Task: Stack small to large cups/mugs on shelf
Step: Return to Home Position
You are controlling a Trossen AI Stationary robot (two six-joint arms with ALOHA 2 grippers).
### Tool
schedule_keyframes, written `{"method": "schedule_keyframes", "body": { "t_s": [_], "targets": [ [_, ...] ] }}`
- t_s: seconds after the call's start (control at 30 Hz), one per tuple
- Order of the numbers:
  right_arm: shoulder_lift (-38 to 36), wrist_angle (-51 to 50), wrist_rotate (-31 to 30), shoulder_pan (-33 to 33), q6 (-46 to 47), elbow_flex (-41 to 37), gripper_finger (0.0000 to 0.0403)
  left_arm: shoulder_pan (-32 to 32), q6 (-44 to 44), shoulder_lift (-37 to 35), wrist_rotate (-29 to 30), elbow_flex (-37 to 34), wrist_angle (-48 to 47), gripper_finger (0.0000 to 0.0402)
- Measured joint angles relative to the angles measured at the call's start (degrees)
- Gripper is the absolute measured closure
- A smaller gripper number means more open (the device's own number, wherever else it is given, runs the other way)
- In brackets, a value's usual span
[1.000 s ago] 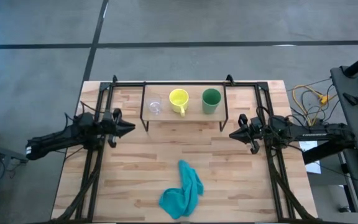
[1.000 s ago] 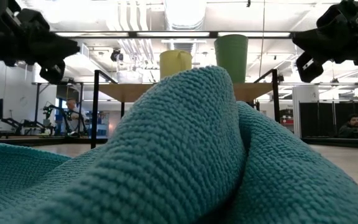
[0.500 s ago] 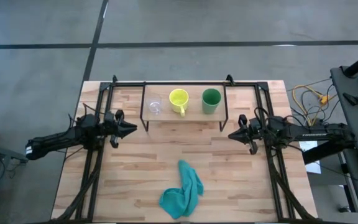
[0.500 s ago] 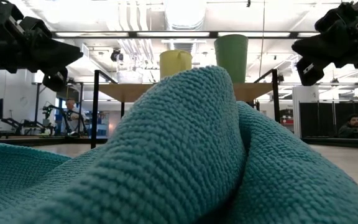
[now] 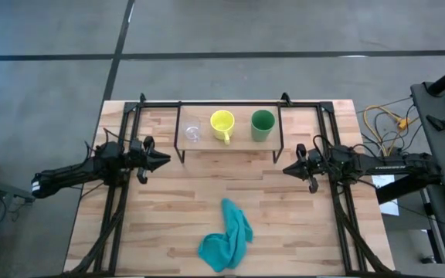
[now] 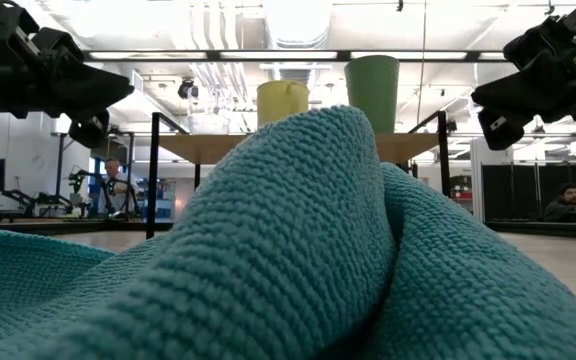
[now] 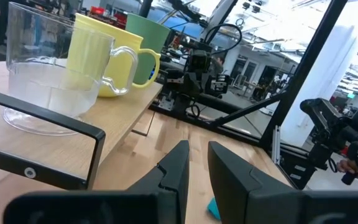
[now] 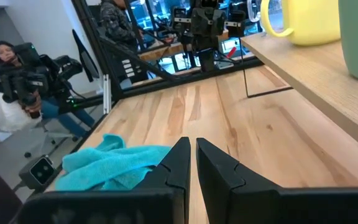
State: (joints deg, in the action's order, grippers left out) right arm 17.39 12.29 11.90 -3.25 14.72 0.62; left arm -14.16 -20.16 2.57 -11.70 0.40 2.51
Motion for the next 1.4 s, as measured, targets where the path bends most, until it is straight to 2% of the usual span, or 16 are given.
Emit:
{"method": "schedule_keyframes", "body": {
  "t_s": [0.37,0.57,0.9,1.4],
  "targets": [
    [0.02,-2.42,-0.07,0.0,-4.12,-0.13,0.038,-0.01,-0.11,0.02,0.0,-0.07,0.01,0.0356],
    [1.22,-3.92,-0.09,0.0,-2.64,-0.13,0.038,-0.01,-0.14,0.02,-0.01,-0.11,0.01,0.0356],
    [2.8,-3.71,-2.95,0.0,5.09,-0.13,0.0381,0.01,-0.26,0.02,-0.02,-0.13,0.03,0.0356],
    [2.8,-3.72,-2.95,0.0,4.79,-0.11,0.038,-0.01,-0.24,0.02,-0.02,-0.15,0.05,0.0356]
  ]
}}
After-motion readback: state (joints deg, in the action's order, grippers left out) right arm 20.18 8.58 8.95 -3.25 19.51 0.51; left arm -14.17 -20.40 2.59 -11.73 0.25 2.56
